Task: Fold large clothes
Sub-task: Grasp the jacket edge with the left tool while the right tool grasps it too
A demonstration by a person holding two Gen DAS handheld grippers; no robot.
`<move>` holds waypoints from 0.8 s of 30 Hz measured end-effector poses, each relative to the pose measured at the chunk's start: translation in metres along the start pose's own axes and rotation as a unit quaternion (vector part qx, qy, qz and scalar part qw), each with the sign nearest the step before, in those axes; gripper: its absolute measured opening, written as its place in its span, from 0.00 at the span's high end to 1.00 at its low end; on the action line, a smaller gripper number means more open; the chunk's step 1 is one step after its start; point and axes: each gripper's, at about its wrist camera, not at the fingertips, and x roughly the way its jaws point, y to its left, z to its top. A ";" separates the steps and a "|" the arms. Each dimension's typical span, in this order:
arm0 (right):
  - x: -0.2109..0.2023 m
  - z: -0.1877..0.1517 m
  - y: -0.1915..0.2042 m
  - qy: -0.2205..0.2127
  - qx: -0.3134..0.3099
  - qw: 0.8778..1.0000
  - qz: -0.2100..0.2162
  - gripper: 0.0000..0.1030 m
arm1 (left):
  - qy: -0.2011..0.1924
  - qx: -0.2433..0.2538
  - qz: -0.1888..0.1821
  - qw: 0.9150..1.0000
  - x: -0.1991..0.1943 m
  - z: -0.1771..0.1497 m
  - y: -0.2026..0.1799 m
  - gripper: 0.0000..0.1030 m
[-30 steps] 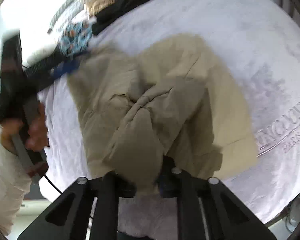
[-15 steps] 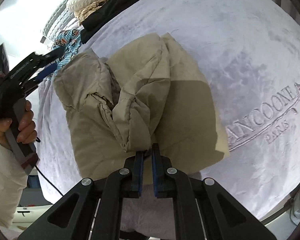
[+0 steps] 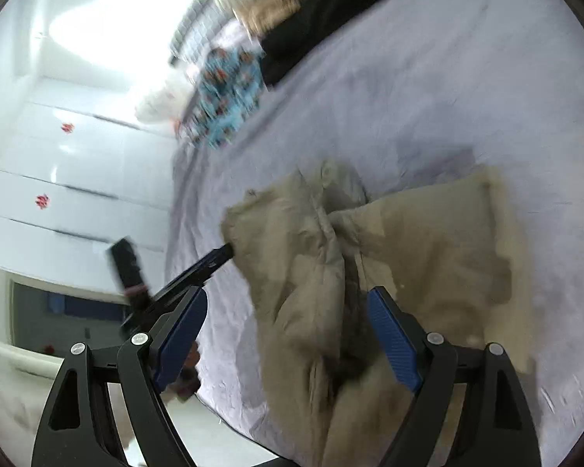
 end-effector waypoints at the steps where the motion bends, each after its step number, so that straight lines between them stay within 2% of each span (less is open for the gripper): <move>1: 0.018 0.006 -0.006 0.018 0.012 1.000 0.002 0.16 | 0.001 -0.006 0.002 1.000 0.003 -0.003 0.004 0.37; 2: 0.035 0.012 -0.010 0.035 0.024 0.999 0.013 0.16 | 0.003 -0.011 0.000 1.000 0.005 -0.005 0.007 0.37; 4: 0.065 0.020 -0.021 0.066 0.046 0.996 0.044 0.25 | 0.013 -0.026 -0.008 1.000 0.017 -0.009 0.012 0.37; 6: 0.080 0.023 -0.026 0.075 0.061 0.994 0.056 0.91 | 0.027 -0.027 -0.013 0.999 0.029 -0.010 0.010 0.37; 7: 0.081 0.023 -0.026 0.073 0.063 0.994 0.057 0.91 | 0.030 -0.023 -0.015 0.999 0.034 -0.009 0.006 0.37; 9: 0.067 0.019 -0.013 0.054 0.019 0.997 0.051 0.93 | 0.029 -0.011 -0.027 0.999 0.037 -0.007 -0.008 0.37; 12: 0.041 0.009 0.003 0.038 -0.052 0.998 0.012 0.94 | 0.023 0.017 -0.053 0.998 0.041 -0.006 -0.044 0.37; 14: 0.023 0.003 -0.006 0.032 -0.062 0.997 -0.015 0.94 | 0.023 0.032 -0.067 0.997 0.048 -0.007 -0.070 0.37; 18: -0.004 -0.012 -0.068 0.022 -0.009 0.998 -0.063 0.94 | 0.019 0.076 -0.084 0.993 0.060 -0.014 -0.128 0.37; 21: -0.017 -0.023 -0.111 0.012 0.029 0.997 -0.071 0.94 | 0.016 0.115 -0.084 0.990 0.069 -0.022 -0.168 0.37; 24: -0.018 -0.023 -0.137 0.001 0.054 0.996 -0.066 0.94 | 0.016 0.134 -0.063 0.989 0.081 -0.025 -0.191 0.37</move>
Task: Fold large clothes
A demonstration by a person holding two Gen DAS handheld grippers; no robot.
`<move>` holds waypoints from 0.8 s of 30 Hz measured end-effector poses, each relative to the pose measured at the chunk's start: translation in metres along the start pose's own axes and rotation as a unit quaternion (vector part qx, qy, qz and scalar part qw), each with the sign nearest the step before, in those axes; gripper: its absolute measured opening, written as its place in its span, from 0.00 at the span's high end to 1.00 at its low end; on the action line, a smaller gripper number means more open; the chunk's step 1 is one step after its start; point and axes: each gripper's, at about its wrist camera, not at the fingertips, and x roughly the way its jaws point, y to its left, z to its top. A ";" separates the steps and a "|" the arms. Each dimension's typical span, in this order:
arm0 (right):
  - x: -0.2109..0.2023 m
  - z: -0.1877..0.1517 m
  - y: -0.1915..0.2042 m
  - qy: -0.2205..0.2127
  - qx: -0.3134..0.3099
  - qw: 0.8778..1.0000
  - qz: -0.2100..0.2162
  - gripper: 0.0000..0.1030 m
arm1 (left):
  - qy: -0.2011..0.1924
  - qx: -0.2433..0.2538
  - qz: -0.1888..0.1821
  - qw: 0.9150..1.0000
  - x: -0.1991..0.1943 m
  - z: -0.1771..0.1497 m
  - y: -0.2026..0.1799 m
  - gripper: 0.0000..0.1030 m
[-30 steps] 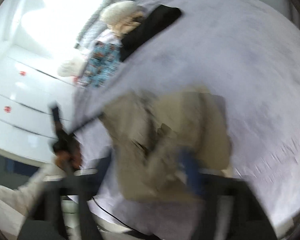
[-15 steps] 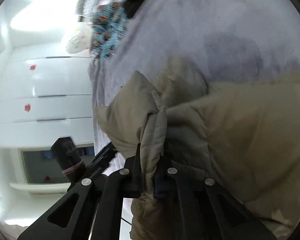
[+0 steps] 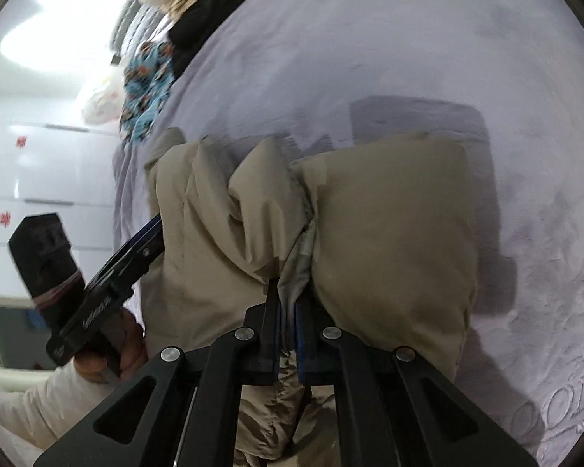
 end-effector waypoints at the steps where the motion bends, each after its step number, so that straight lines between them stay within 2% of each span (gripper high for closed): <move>1: 0.003 0.003 -0.004 -0.002 0.004 1.000 0.001 0.94 | 0.004 -0.002 0.006 1.000 0.004 0.001 -0.001 0.37; 5: 0.001 0.009 -0.005 -0.002 0.040 0.999 -0.004 0.94 | 0.012 0.001 0.016 1.000 0.008 0.001 -0.002 0.36; 7: -0.012 0.005 0.007 -0.014 0.039 0.999 -0.023 0.88 | 0.012 0.006 0.023 1.000 0.008 -0.001 -0.004 0.35; 9: -0.033 -0.005 0.022 -0.025 0.022 0.999 -0.028 0.88 | 0.013 0.004 0.025 1.000 0.008 -0.002 -0.002 0.35; 11: -0.048 -0.018 0.037 -0.031 0.011 0.999 -0.009 0.88 | 0.017 0.004 0.028 0.999 0.008 -0.002 -0.003 0.35; 12: -0.055 -0.030 0.048 -0.028 0.004 1.000 0.005 0.88 | 0.020 0.004 0.029 0.999 0.008 -0.001 -0.003 0.35; 14: -0.059 -0.049 0.059 -0.018 -0.007 1.000 0.003 0.88 | 0.025 0.000 0.030 0.999 0.006 0.007 -0.004 0.35; 17: -0.051 -0.081 0.062 0.005 -0.021 0.999 -0.044 0.88 | 0.021 -0.007 0.018 1.000 0.002 0.019 -0.006 0.35; 19: -0.041 -0.099 0.051 0.017 -0.012 0.997 -0.075 0.88 | 0.021 -0.002 0.016 1.000 0.005 0.025 -0.009 0.35; 20: -0.036 -0.106 0.043 0.021 -0.005 0.995 -0.094 0.93 | 0.024 0.002 0.018 1.000 0.008 0.027 -0.012 0.34; 24: -0.019 -0.124 0.019 0.000 -0.017 0.991 -0.130 0.97 | 0.037 0.014 0.040 0.998 0.032 0.028 -0.022 0.31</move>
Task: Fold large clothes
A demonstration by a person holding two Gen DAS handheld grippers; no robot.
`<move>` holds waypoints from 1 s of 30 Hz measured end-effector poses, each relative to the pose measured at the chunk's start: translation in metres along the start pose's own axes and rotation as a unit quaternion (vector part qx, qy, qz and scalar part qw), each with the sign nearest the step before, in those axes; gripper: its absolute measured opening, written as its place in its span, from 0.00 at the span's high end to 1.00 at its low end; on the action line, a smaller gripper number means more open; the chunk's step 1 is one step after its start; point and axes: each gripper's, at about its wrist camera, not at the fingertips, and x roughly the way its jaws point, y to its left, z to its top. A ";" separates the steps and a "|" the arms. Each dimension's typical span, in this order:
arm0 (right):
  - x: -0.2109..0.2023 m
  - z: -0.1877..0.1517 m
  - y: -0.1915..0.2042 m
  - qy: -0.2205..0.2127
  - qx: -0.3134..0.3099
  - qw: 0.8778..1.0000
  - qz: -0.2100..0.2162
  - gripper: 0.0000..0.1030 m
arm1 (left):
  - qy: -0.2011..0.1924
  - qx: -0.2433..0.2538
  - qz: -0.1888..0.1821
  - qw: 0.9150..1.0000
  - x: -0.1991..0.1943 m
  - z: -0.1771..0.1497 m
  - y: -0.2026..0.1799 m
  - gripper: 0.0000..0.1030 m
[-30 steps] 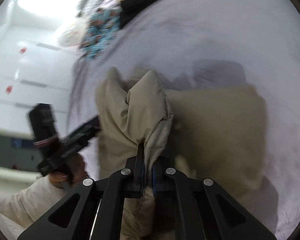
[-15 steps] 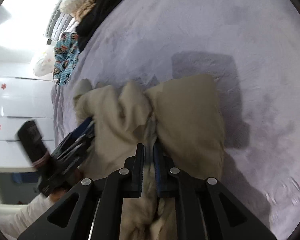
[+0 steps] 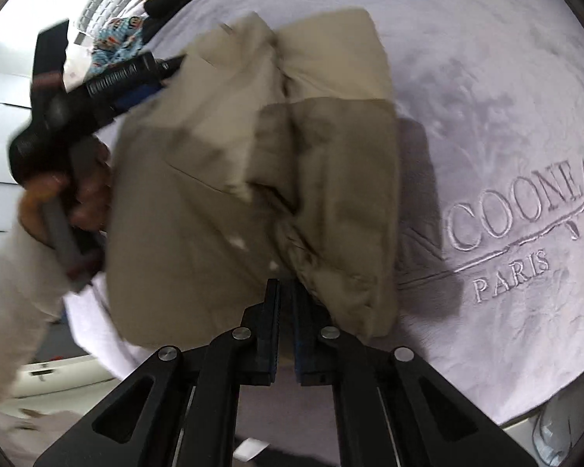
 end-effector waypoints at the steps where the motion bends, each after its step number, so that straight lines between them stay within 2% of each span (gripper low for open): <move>1: 0.005 -0.002 -0.003 -0.008 -0.009 1.000 -0.002 0.98 | 0.002 -0.002 0.003 1.000 0.004 0.001 0.000 0.31; 5: 0.024 -0.003 -0.009 -0.014 -0.032 0.999 0.007 1.00 | 0.006 -0.003 0.011 1.000 0.010 0.001 -0.001 0.30; 7: 0.015 -0.003 -0.019 0.004 -0.008 1.000 0.029 0.99 | 0.005 0.001 0.014 1.000 0.009 -0.001 -0.002 0.30; 8: 0.006 0.000 -0.019 0.011 0.008 0.999 0.041 0.93 | 0.004 0.001 0.014 1.000 0.009 -0.002 -0.001 0.30; 9: -0.003 0.003 -0.019 0.009 0.018 0.998 0.053 0.92 | 0.003 0.001 0.013 1.000 0.008 -0.003 0.000 0.30; 10: -0.020 0.006 -0.019 -0.011 0.024 0.997 0.070 0.90 | 0.002 -0.002 0.011 1.000 0.008 -0.004 0.002 0.30; 11: -0.032 0.009 -0.020 -0.030 0.028 0.996 0.077 0.76 | 0.001 -0.003 0.010 1.000 0.008 -0.004 0.002 0.30; 12: -0.046 0.015 -0.025 -0.057 0.039 0.995 0.077 0.54 | 0.000 -0.004 0.011 1.000 0.008 -0.004 0.002 0.30; 13: -0.054 0.022 -0.031 -0.078 0.056 0.993 0.072 0.45 | 0.000 -0.004 0.013 1.000 0.008 -0.004 0.001 0.30; 14: -0.057 0.035 -0.041 -0.098 0.079 0.989 0.072 0.43 | 0.000 -0.004 0.015 1.000 0.008 -0.004 -0.001 0.30; 16: -0.048 0.060 -0.056 -0.109 0.108 0.986 0.064 0.60 | -0.001 -0.008 0.017 1.000 0.007 -0.004 -0.001 0.30; 17: -0.040 0.071 -0.065 -0.110 0.126 0.984 0.062 0.89 | -0.002 -0.010 0.016 1.000 0.006 -0.004 0.000 0.30; 18: -0.028 0.083 -0.073 -0.104 0.141 0.982 0.074 0.94 | -0.002 -0.010 0.017 1.000 0.006 -0.004 0.000 0.30; 20: -0.005 0.100 -0.073 -0.092 0.137 0.983 0.077 0.94 | -0.003 -0.009 0.024 1.000 0.008 -0.005 0.000 0.30; 24: 0.045 0.117 -0.058 -0.047 0.092 0.994 0.041 0.95 | -0.002 -0.010 0.038 0.999 0.014 -0.004 -0.002 0.30; 27: 0.049 0.116 -0.055 -0.045 0.090 0.994 0.035 0.95 | 0.000 -0.005 0.040 0.999 0.014 -0.003 -0.003 0.30; 30: 0.029 0.112 -0.052 -0.042 0.102 0.994 0.026 0.94 | -0.001 -0.002 0.039 0.999 0.011 -0.004 -0.002 0.30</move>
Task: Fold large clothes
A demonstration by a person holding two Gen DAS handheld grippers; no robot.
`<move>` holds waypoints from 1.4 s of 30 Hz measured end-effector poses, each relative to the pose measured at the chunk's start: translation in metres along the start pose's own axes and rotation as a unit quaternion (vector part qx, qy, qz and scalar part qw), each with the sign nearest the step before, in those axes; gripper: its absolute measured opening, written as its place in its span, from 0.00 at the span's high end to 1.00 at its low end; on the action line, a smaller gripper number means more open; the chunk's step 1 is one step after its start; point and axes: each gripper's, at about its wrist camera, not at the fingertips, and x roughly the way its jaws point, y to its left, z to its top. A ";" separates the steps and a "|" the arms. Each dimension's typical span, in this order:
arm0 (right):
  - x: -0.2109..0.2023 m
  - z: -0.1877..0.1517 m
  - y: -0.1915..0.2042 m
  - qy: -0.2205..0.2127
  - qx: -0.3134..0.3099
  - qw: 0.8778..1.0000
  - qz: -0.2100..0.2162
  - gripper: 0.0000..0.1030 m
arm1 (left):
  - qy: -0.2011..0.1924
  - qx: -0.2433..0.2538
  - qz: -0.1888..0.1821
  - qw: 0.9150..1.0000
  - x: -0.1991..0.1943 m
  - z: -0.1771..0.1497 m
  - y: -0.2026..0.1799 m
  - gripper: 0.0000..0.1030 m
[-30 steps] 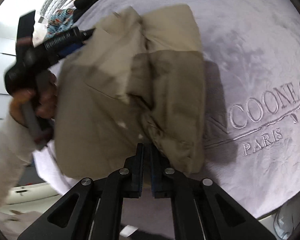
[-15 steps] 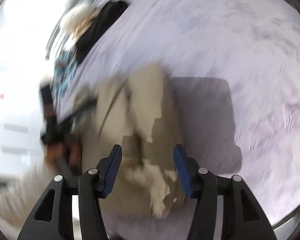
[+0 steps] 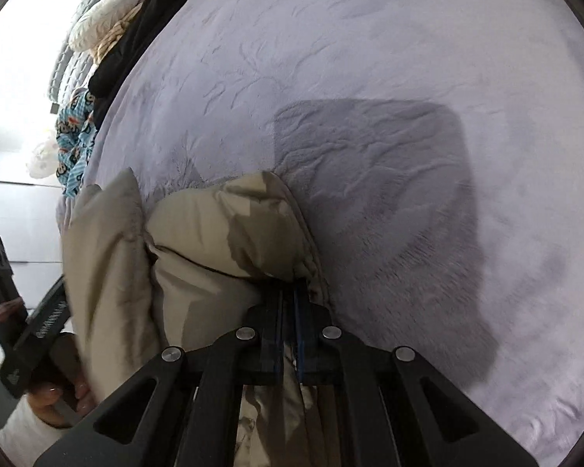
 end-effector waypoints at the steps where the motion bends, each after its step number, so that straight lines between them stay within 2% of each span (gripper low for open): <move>1: -0.008 -0.001 0.000 -0.003 -0.001 1.000 -0.003 0.94 | 0.000 0.000 0.000 1.000 0.000 0.000 0.001 0.30; 6: -0.053 -0.007 0.032 -0.047 -0.020 0.998 0.039 0.94 | 0.001 0.001 0.003 1.000 -0.001 0.000 0.000 0.30; 11: -0.071 -0.029 0.069 -0.047 -0.073 0.993 0.074 0.94 | 0.003 0.001 0.008 1.000 -0.004 0.001 -0.001 0.29; 13: -0.061 -0.043 0.080 -0.025 -0.102 0.993 0.056 0.94 | 0.004 -0.003 0.011 1.000 -0.007 0.001 0.000 0.28; 16: -0.038 -0.059 0.079 0.004 -0.126 0.992 0.002 0.94 | 0.007 -0.015 0.009 1.000 -0.016 0.001 0.004 0.27; 19: -0.022 -0.064 0.079 0.012 -0.134 0.991 -0.013 0.94 | 0.012 -0.017 0.009 1.000 -0.029 0.000 0.008 0.27; 31: -0.016 -0.056 0.083 0.028 -0.132 0.991 -0.027 0.94 | 0.043 -0.050 0.035 0.997 -0.086 -0.031 0.032 0.27; 37: -0.012 -0.056 0.085 0.035 -0.139 0.989 -0.031 0.94 | 0.056 -0.070 0.040 0.995 -0.096 -0.049 0.039 0.27; 38: -0.011 -0.055 0.086 0.036 -0.141 0.989 -0.032 0.94 | 0.056 -0.072 0.042 0.995 -0.096 -0.051 0.039 0.11; 39: -0.011 -0.055 0.086 0.037 -0.142 0.989 -0.032 0.94 | 0.057 -0.076 0.043 0.995 -0.096 -0.054 0.041 0.00; 42: -0.010 -0.056 0.087 0.037 -0.142 0.989 -0.034 0.94 | 0.050 -0.081 0.039 0.995 -0.098 -0.061 0.044 0.00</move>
